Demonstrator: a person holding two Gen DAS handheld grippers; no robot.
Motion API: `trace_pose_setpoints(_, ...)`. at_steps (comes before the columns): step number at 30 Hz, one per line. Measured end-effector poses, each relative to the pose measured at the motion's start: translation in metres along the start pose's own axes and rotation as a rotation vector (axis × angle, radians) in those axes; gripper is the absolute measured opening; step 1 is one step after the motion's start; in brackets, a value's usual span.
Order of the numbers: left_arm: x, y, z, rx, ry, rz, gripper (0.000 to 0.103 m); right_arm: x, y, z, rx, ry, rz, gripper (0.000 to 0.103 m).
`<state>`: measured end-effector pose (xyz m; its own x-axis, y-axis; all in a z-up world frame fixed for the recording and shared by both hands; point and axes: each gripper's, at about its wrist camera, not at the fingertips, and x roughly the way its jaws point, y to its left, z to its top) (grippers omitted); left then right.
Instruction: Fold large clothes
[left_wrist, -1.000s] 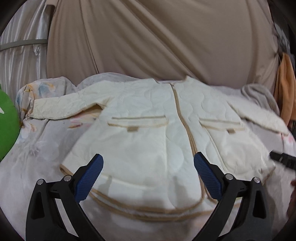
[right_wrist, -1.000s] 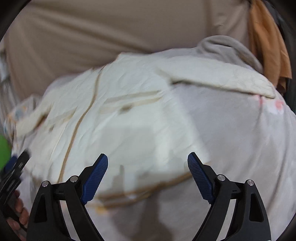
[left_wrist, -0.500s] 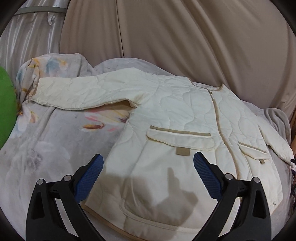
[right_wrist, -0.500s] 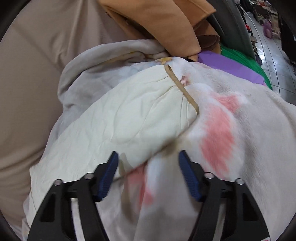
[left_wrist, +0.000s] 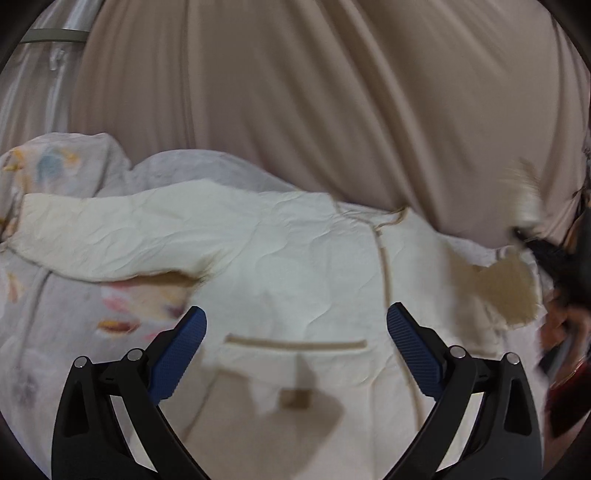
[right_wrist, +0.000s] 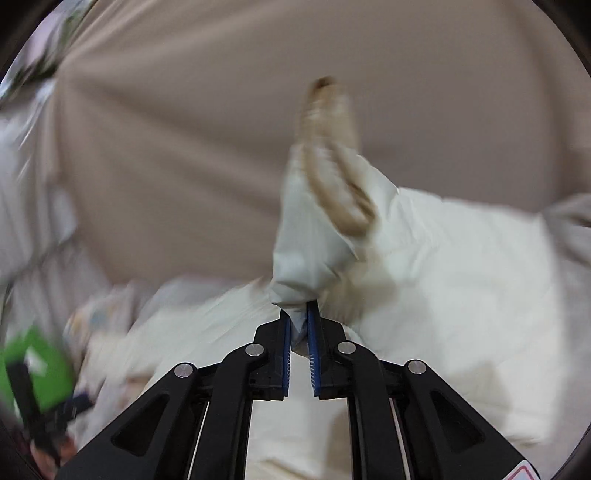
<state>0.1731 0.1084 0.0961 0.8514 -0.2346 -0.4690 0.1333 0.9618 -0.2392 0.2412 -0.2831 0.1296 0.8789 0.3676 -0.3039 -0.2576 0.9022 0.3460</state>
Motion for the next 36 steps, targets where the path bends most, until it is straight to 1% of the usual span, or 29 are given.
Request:
trace_pose_setpoints(1,0.007,-0.005,0.004,0.006,-0.004,-0.021,0.096,0.032,0.029,-0.017,-0.056,0.079,0.048,0.014)
trace_pose_setpoints(3,0.028,-0.012,0.011,0.015,0.02,-0.059,0.096,0.081,0.07,-0.053,-0.152,0.229,0.074,0.016)
trace_pose_setpoints(5,0.054,-0.015,0.013,-0.004,0.081,-0.089,0.096,0.104,0.096,-0.086,-0.235,0.349,0.059,0.016)
trace_pose_setpoints(6,0.07,-0.014,0.012,-0.02,0.124,-0.113,0.096,0.104,0.102,-0.095,-0.264,0.372,0.054,0.017)
trace_pose_setpoints(7,0.083,-0.013,0.011,-0.028,0.16,-0.127,0.096,0.095,0.103,-0.099,-0.284,0.371,0.045,0.018)
trace_pose_setpoints(8,0.1,-0.011,0.009,-0.034,0.199,-0.119,0.096,0.084,0.099,-0.098,-0.286,0.361,0.039,0.022)
trace_pose_setpoints(10,0.119,-0.007,0.006,-0.041,0.235,-0.089,0.096,0.05,0.08,-0.09,-0.262,0.312,0.025,0.047)
trace_pose_setpoints(12,0.14,-0.001,0.004,-0.065,0.276,-0.071,0.096,0.012,0.043,-0.081,-0.214,0.235,-0.045,0.057)
trace_pose_setpoints(13,0.148,0.002,0.003,-0.085,0.3,-0.069,0.094,-0.003,0.026,-0.076,-0.189,0.211,-0.093,0.058)
trace_pose_setpoints(15,0.164,0.006,-0.002,-0.126,0.361,-0.096,0.085,-0.023,-0.018,-0.067,-0.086,0.187,-0.21,0.06)
trace_pose_setpoints(16,0.169,0.005,-0.003,-0.134,0.384,-0.105,0.075,-0.03,-0.039,-0.064,-0.019,0.18,-0.256,0.061)
trace_pose_setpoints(17,0.173,0.002,-0.003,-0.133,0.397,-0.122,0.058,-0.036,-0.064,-0.063,0.055,0.172,-0.295,0.061)
trace_pose_setpoints(18,0.173,-0.004,-0.003,-0.119,0.403,-0.138,0.046,-0.039,-0.084,-0.061,0.121,0.161,-0.321,0.061)
trace_pose_setpoints(19,0.174,-0.009,0.0,-0.099,0.406,-0.139,0.032,-0.039,-0.096,-0.057,0.162,0.154,-0.338,0.061)
trace_pose_setpoints(20,0.174,-0.012,0.005,-0.084,0.397,-0.142,0.01,-0.037,-0.11,-0.059,0.207,0.156,-0.352,0.061)
trace_pose_setpoints(21,0.174,-0.015,0.013,-0.067,0.383,-0.151,0.005,-0.032,-0.121,-0.062,0.24,0.171,-0.357,0.061)
trace_pose_setpoints(23,0.169,-0.021,0.033,-0.048,0.328,-0.171,0.004,-0.025,-0.131,-0.065,0.261,0.191,-0.364,0.048)
trace_pose_setpoints(24,0.164,-0.024,0.047,-0.025,0.283,-0.172,0.004,-0.019,-0.13,-0.066,0.253,0.201,-0.364,0.032)
trace_pose_setpoints(25,0.159,-0.027,0.059,-0.008,0.239,-0.173,0.004,-0.014,-0.127,-0.066,0.239,0.198,-0.369,0.021)
trace_pose_setpoints(27,0.155,-0.028,0.081,0.004,0.173,-0.164,0.004,-0.013,-0.115,-0.062,0.211,0.149,-0.36,0.01)
trace_pose_setpoints(28,0.16,-0.025,0.088,0.001,0.154,-0.143,0.004,-0.017,-0.109,-0.059,0.204,0.102,-0.347,0.007)
trace_pose_setpoints(29,0.168,-0.022,0.091,-0.003,0.149,-0.116,0.005,-0.014,-0.113,-0.059,0.204,0.084,-0.339,0.006)
trace_pose_setpoints(30,0.183,-0.016,0.089,-0.007,0.165,-0.074,0.006,-0.008,-0.113,-0.06,0.205,0.097,-0.348,0.005)
trace_pose_setpoints(31,0.2,-0.01,0.082,-0.013,0.198,-0.038,0.009,0.002,-0.115,-0.062,0.204,0.143,-0.37,0.005)
trace_pose_setpoints(32,0.22,-0.003,0.07,-0.015,0.252,-0.01,0.011,0.016,-0.124,-0.07,0.207,0.219,-0.374,0.006)
trace_pose_setpoints(33,0.241,0.005,0.052,-0.022,0.322,0.014,0.014,0.024,-0.127,-0.072,0.22,0.249,-0.366,0.006)
trace_pose_setpoints(34,0.248,0.012,0.041,-0.045,0.332,-0.008,0.015,0.021,-0.13,-0.073,0.234,0.242,-0.361,0.006)
trace_pose_setpoints(35,0.243,0.018,0.037,-0.073,0.299,-0.043,0.016,0.012,-0.128,-0.071,0.241,0.235,-0.363,0.007)
trace_pose_setpoints(36,0.234,0.024,0.038,-0.114,0.285,-0.072,0.016,0.001,-0.125,-0.07,0.236,0.226,-0.364,0.016)
